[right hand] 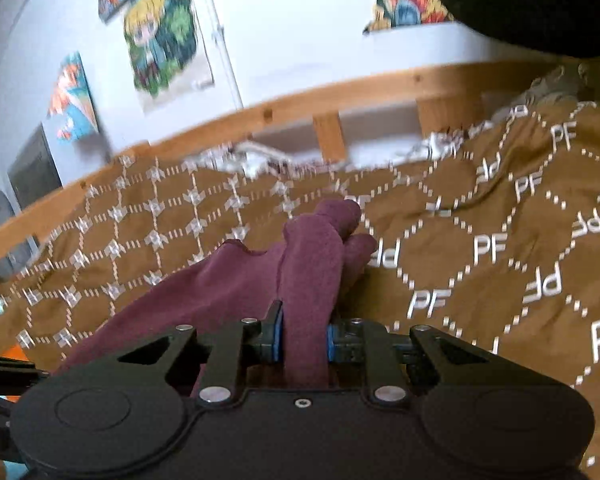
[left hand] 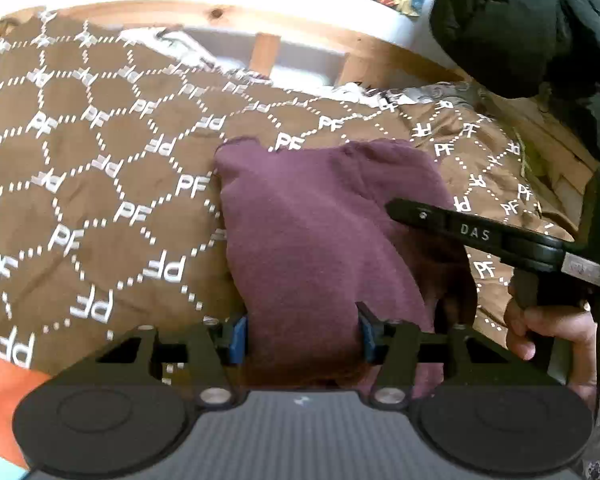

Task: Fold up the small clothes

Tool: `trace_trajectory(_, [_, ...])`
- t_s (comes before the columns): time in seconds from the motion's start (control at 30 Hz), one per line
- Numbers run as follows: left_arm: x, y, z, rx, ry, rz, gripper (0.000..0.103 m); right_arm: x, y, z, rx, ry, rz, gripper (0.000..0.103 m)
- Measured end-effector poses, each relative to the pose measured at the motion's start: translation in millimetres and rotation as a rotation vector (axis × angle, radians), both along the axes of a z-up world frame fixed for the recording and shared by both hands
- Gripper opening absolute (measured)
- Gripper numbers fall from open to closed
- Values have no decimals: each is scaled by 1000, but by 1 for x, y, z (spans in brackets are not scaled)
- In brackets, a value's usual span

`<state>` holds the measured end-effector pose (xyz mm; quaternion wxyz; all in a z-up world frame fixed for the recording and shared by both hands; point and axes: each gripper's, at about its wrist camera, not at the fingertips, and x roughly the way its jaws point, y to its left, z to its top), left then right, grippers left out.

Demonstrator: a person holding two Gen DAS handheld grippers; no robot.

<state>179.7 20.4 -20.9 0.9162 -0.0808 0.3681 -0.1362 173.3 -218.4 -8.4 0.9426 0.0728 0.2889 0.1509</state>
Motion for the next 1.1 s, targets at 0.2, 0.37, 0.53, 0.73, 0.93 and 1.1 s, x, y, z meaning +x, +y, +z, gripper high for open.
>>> trace_trajectory(0.2, [-2,4,-2,-6,26,25,67,-6,-3,-2,-48,36,-57,34])
trace_trajectory(0.37, [-12,11,9,-13,11,72,86,-24,-8,5,-61,40,-90,69])
trace_trajectory(0.53, [-43,14,27,34,-61,99,101,-61,-14,22,-33,-1,-133,88])
trace_trajectory(0.73, [-85,14,44,119,-147,122,102,-116,-18,47,-19,-70,-182,102])
trace_trajectory(0.93, [-129,15,43,160,-210,135,103,-181,-14,62,-45,-115,-195,102])
trace_trajectory(1.1, [-151,20,33,198,-216,145,103,-226,-8,62,-72,-126,-219,102])
